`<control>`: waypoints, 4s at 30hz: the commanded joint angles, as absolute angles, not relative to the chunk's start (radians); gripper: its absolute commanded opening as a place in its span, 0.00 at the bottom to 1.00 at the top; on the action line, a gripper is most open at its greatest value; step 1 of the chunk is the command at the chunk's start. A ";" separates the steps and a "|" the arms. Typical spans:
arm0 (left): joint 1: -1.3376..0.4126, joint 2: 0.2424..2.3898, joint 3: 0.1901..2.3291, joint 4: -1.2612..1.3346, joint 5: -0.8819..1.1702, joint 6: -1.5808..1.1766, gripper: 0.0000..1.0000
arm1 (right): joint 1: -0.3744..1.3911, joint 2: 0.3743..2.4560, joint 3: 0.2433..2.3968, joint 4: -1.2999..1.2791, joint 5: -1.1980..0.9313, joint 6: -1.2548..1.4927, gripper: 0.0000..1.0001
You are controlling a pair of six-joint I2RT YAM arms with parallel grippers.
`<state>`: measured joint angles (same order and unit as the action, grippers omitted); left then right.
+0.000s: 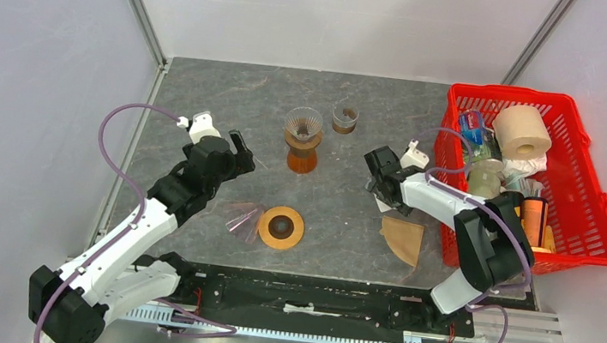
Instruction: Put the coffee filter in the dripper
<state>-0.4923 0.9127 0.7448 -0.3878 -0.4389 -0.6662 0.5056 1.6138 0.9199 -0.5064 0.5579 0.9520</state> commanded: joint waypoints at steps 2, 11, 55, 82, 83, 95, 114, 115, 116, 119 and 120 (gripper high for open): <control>-0.491 0.902 0.735 -0.367 -0.449 -0.699 0.95 | 0.489 1.629 0.871 -0.420 0.583 1.022 0.97; -0.491 0.913 0.735 -0.367 -0.445 -0.699 0.95 | 0.486 1.613 0.832 -0.326 0.605 1.025 0.95; -0.491 0.939 0.744 -0.376 -0.431 -0.701 0.96 | 0.471 1.604 0.754 -0.149 0.690 1.110 0.85; -0.491 0.960 0.758 -0.401 -0.440 -0.699 0.96 | 0.468 1.574 0.797 -0.224 0.740 1.059 0.11; -0.492 0.960 0.758 -0.402 -0.441 -0.699 0.96 | 0.467 1.570 0.801 -0.224 0.741 1.050 0.08; -0.491 0.949 0.764 -0.408 -0.436 -0.693 0.96 | 0.468 1.398 0.768 -0.073 0.685 0.684 0.00; -0.492 0.937 0.824 -0.382 -0.226 -0.682 0.96 | 0.505 1.140 0.756 0.029 -0.194 -0.447 0.00; -0.492 0.936 0.830 -0.377 -0.194 -0.678 0.96 | 0.509 1.122 0.753 0.011 -0.268 -0.509 0.00; -0.492 0.933 0.838 -0.370 -0.165 -0.671 0.96 | 0.509 1.109 0.758 -0.028 -0.341 -0.569 0.00; -0.491 0.932 0.848 -0.326 -0.050 -0.649 0.96 | 0.513 1.097 0.825 -0.193 -0.533 -0.716 0.00; -0.491 0.937 0.849 -0.295 -0.009 -0.641 0.96 | 0.516 1.108 0.859 -0.280 -0.601 -0.752 0.00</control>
<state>-0.4923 0.9489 0.8009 -0.3965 -0.1928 -0.6662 0.5083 1.1248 0.7376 -0.0570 -0.2558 -0.4698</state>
